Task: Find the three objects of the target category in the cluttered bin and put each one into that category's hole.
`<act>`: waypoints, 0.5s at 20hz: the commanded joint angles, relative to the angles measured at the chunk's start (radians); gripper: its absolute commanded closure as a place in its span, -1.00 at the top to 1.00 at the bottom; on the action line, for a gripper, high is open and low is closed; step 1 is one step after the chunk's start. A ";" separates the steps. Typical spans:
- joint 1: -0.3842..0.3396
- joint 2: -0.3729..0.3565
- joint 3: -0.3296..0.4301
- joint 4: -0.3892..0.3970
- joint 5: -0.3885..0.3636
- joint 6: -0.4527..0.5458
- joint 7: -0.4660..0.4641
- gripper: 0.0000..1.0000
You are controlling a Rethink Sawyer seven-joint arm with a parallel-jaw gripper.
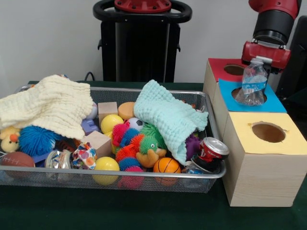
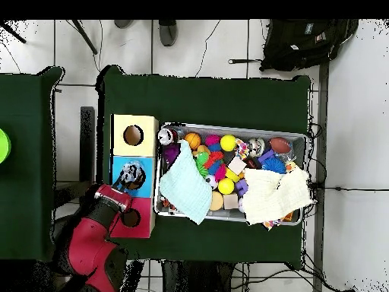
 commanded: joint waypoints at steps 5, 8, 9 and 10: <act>-0.061 -0.068 0.199 0.082 -0.047 0.051 0.176 -1.00; -0.073 -0.101 0.205 0.095 -0.056 0.067 0.165 -1.00; -0.076 -0.113 0.205 0.100 -0.059 0.074 0.160 -1.00; -0.079 -0.125 0.205 0.103 -0.060 0.084 0.155 -1.00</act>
